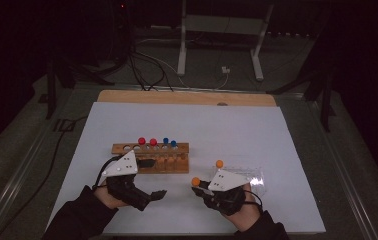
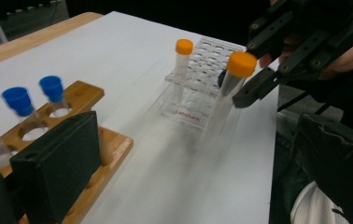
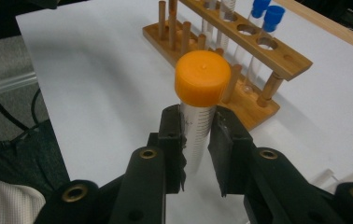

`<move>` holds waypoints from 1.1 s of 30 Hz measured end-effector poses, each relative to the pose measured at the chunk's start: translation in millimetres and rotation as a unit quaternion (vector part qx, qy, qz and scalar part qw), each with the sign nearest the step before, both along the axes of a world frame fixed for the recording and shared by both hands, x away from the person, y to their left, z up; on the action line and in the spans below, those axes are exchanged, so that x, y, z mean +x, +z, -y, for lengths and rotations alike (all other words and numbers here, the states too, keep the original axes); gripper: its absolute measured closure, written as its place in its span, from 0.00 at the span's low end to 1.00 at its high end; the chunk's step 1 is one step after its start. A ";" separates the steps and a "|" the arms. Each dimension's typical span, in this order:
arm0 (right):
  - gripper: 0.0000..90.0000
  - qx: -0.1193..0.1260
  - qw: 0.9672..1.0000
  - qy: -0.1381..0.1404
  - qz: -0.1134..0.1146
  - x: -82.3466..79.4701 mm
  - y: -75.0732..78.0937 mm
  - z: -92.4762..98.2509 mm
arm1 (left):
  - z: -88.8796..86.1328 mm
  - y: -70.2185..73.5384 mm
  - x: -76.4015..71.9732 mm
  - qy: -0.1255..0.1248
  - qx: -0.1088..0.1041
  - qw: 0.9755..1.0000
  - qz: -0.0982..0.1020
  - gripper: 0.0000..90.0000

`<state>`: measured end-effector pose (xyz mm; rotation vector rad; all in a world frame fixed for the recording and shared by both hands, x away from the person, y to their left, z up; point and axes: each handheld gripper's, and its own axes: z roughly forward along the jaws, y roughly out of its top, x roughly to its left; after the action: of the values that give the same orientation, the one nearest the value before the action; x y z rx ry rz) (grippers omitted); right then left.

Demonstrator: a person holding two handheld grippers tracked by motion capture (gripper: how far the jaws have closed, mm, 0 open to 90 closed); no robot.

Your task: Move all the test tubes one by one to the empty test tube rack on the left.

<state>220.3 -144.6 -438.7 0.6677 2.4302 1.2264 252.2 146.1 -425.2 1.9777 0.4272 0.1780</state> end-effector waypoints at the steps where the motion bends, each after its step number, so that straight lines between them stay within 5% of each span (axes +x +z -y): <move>1: 0.83 0.000 1.000 0.002 -0.001 -0.3 -0.4 -1.0 | 2.2 0.3 -0.5 -0.005 -0.001 1.000 -0.001 0.03; 16: 0.83 0.000 1.000 0.016 -0.004 -3.1 -1.8 -8.1 | 25.5 0.9 -4.9 -0.031 -0.014 0.999 0.005 0.07; 33: 0.83 -0.003 1.000 0.022 -0.010 -5.3 -3.0 -11.4 | 43.9 -2.4 -5.2 -0.059 -0.022 0.998 0.006 0.40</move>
<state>215.0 -133.1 -441.7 0.6319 2.4764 1.2351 247.0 102.2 -427.6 1.9506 0.3039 0.1038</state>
